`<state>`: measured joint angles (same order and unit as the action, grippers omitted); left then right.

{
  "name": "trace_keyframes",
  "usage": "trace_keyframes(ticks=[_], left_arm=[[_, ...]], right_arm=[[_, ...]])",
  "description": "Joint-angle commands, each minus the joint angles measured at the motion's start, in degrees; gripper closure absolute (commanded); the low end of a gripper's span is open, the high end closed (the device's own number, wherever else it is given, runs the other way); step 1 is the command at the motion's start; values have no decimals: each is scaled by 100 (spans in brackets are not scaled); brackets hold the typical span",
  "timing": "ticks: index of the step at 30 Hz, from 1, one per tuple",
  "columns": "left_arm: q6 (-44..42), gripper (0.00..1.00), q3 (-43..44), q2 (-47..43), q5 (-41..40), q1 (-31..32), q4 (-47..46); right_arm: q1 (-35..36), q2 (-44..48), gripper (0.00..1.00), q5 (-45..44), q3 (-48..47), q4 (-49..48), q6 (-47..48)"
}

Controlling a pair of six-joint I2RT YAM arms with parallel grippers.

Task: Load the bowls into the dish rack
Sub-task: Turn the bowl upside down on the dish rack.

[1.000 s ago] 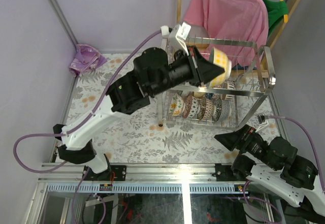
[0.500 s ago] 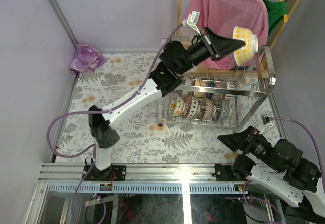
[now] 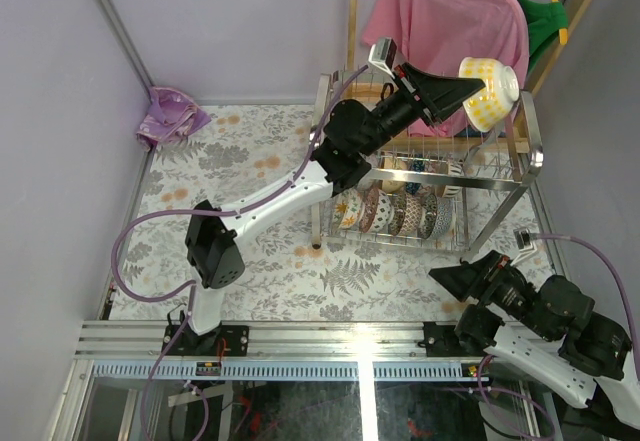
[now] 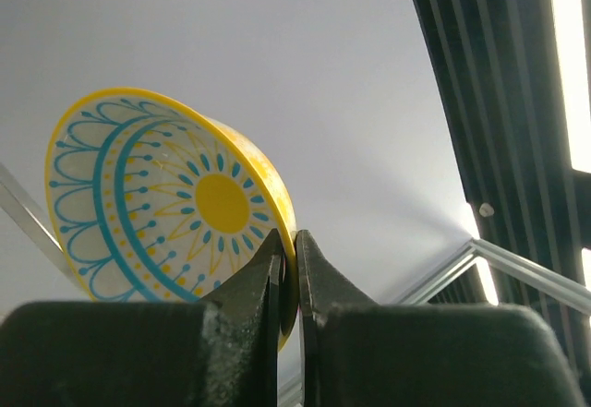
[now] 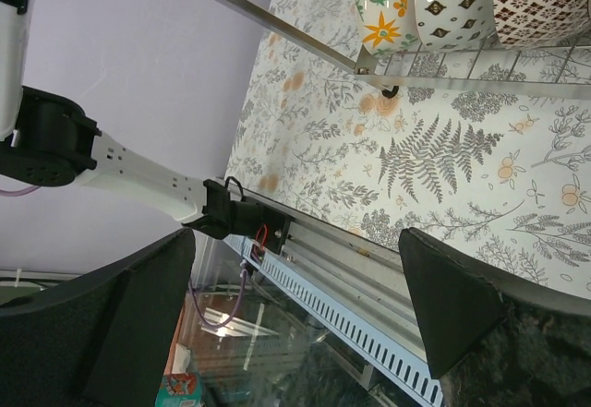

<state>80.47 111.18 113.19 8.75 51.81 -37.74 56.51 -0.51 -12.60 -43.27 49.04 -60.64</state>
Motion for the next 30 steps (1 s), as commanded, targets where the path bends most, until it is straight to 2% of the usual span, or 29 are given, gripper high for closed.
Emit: trace_keyframes(ticks=[1,8,10,12,16,20,23,27,30], left_arm=[[137,100,-72,110,-314,-23,169],[-105,100,-97,-267,-537,-10,1344],[-93,100,-179,-323,-569,-13,1380],[-144,100,-159,-396,-604,5,1530],[-113,100,-287,-556,-552,31,1118],[-239,100,-320,-843,-645,57,1364],[-186,100,-404,-971,-652,31,1473],[-40,100,-223,-837,-649,18,1662],[190,100,1,-551,-582,4,1706]], right_arm=[[33,51,0,-89,-171,4,-47],[29,-508,1,-35,-944,-105,462],[27,-947,1,89,-1391,-219,789],[33,-1654,1,85,-2217,-34,1231],[29,-2982,2,-151,-4223,304,2151],[33,-4092,5,-772,-6317,743,2870],[84,-4717,3,-1398,-7276,854,3243],[233,-5309,1,-1919,-7935,807,3558],[259,-5403,0,-1965,-7898,607,3608]])
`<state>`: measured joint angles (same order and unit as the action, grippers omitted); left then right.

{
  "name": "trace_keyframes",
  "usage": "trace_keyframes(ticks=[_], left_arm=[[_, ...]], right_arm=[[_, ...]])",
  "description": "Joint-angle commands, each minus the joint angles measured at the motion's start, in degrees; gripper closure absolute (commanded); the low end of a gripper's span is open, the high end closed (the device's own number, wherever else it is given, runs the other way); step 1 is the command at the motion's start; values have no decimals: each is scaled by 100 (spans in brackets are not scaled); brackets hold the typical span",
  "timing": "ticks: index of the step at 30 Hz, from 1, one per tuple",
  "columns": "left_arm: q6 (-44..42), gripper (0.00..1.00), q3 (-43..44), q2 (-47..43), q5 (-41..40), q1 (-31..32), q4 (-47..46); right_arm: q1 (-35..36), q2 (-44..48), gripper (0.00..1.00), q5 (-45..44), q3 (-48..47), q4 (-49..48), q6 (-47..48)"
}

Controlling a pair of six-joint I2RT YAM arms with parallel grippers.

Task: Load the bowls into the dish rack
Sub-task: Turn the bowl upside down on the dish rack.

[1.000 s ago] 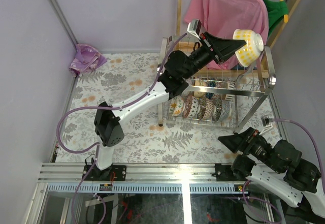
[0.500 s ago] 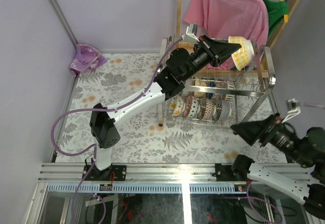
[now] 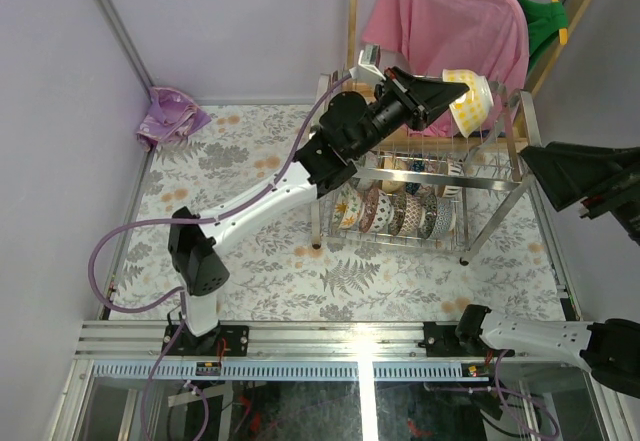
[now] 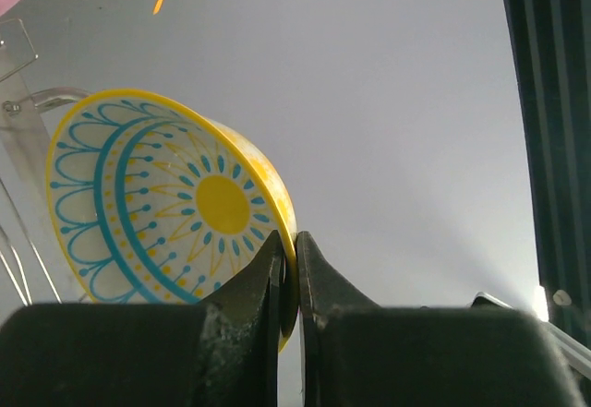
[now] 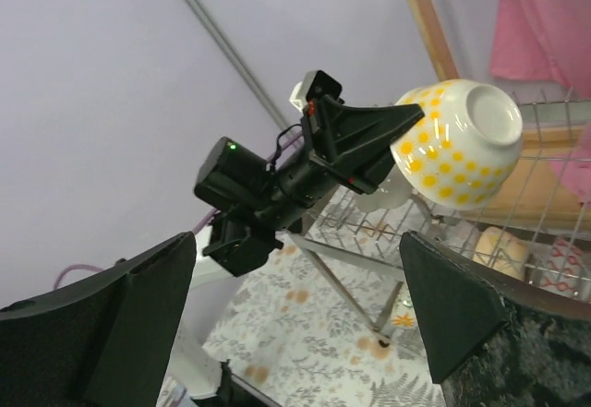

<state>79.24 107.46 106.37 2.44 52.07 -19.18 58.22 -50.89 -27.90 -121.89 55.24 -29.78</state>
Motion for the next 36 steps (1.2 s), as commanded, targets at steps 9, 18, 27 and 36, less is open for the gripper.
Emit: trace_keyframes(ticks=[9,18,27,36], left_arm=[[345,100,746,439,-75,-52,714],[493,100,804,764,98,-114,886],[586,99,280,573,243,-232,1182],[584,80,-78,370,363,-324,1151]], right_arm=[[94,-1,0,-412,702,-289,420],[111,295,0,-497,972,-330,403],[172,422,0,-587,1201,-447,439],[240,439,1,-662,1401,-560,456]])
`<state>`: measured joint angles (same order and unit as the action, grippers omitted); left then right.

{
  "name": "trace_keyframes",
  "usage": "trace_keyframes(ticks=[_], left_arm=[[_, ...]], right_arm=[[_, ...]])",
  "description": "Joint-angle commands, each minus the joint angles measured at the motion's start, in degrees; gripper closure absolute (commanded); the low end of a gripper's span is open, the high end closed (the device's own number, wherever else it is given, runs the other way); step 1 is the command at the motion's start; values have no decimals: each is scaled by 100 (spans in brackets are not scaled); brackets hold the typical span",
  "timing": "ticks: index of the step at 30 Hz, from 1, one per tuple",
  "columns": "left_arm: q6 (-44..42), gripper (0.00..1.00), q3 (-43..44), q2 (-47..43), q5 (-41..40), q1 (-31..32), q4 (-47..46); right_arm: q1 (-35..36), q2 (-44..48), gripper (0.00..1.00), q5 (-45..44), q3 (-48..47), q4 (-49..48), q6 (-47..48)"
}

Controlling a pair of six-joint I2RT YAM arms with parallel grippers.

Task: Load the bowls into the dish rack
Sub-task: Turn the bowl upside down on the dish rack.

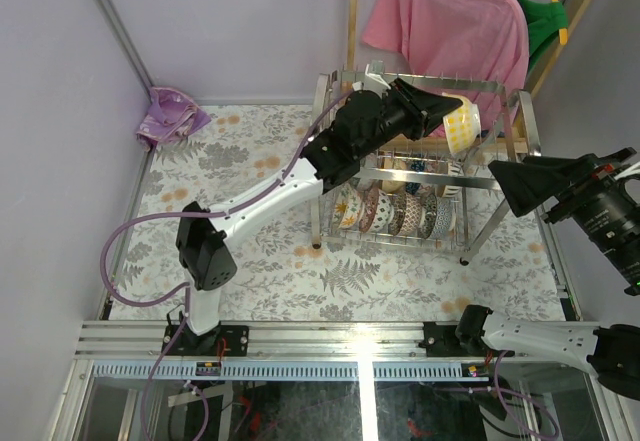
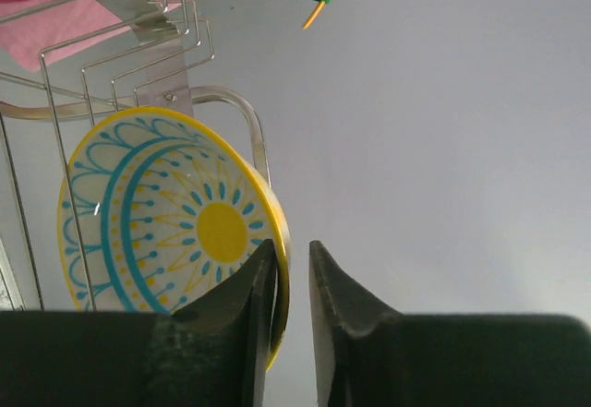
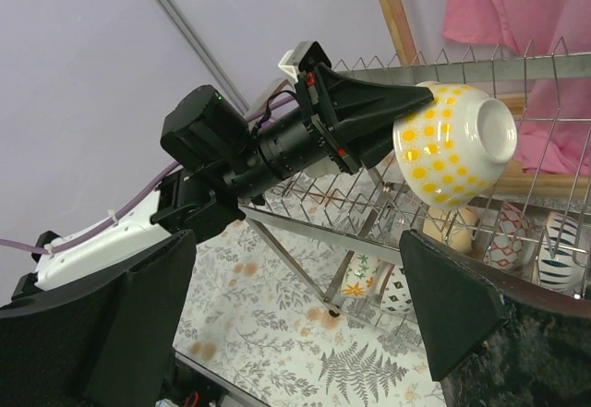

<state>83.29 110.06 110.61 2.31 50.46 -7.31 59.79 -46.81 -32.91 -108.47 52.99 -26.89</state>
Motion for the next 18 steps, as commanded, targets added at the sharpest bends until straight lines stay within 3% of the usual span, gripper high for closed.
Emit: trace_keyframes(ticks=[1,5,8,13,18], left_arm=[[198,76,-400,-94,387,-167,-73],[159,67,-496,-190,409,-177,-66],[144,65,-604,-279,384,-179,-58],[145,57,-917,-491,276,-202,-122],[80,55,-1031,-669,189,-201,-19]], right_arm=[[90,29,1,-186,68,-334,179],[129,-127,0,-299,-17,-200,261],[138,-356,0,-456,-153,-41,357],[151,-962,1,-854,-716,342,616],[155,-1567,0,-1100,-1453,722,789]])
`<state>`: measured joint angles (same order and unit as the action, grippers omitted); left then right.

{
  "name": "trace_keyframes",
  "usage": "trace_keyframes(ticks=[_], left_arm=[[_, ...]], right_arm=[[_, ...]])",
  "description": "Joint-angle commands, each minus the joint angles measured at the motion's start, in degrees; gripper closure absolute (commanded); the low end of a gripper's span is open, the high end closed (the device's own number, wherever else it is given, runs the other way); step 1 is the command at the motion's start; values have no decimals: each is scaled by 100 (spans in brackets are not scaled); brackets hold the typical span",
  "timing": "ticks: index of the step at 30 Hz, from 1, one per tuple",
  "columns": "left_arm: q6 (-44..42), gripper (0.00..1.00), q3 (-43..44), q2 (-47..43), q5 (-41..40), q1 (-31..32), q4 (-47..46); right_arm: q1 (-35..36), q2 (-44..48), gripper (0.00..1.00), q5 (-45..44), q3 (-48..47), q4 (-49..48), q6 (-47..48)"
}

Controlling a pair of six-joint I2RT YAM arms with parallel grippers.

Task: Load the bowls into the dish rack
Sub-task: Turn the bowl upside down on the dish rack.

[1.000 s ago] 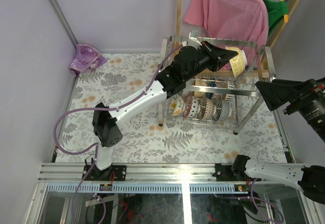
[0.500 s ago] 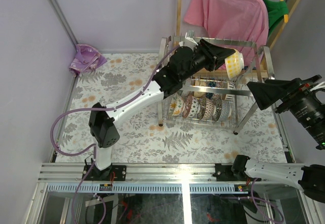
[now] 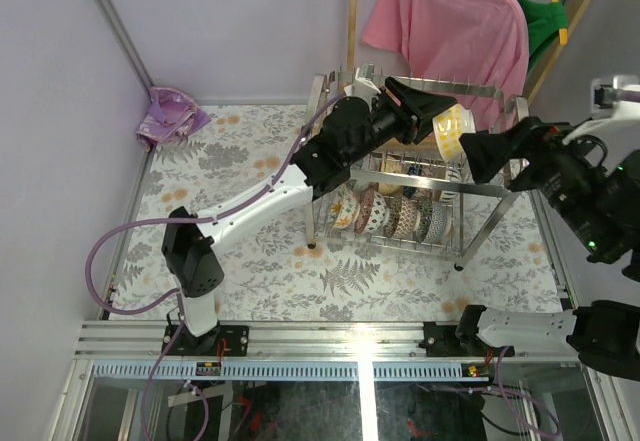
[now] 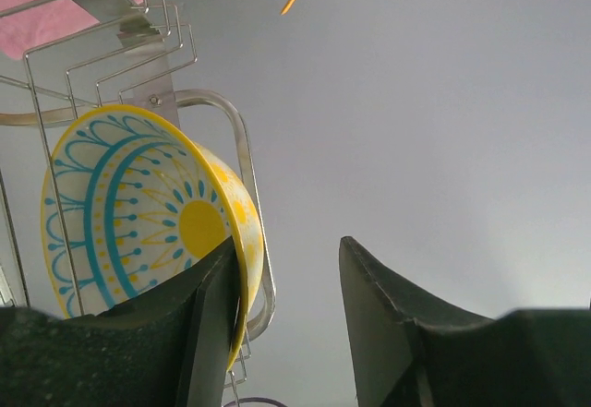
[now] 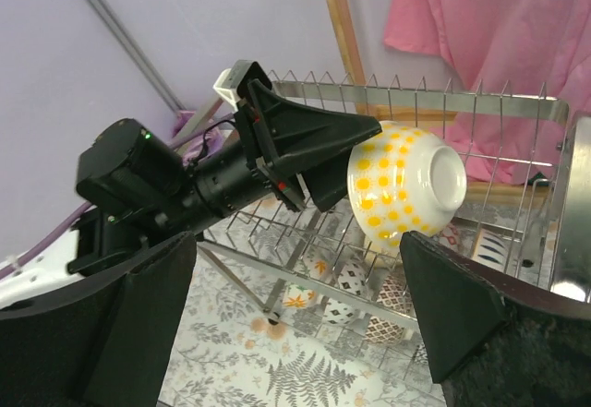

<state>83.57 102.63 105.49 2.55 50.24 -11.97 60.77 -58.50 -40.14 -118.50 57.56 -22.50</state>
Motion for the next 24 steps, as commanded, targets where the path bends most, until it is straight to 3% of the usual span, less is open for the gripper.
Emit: trace_keyframes(ticks=[1,24], left_arm=[[35,55,-299,-194,139,-180,487],[-641,36,-247,-715,-174,-212,1541]], right_arm=[[51,-452,0,-397,-508,262,381],[49,-248,1,-67,763,-568,299]])
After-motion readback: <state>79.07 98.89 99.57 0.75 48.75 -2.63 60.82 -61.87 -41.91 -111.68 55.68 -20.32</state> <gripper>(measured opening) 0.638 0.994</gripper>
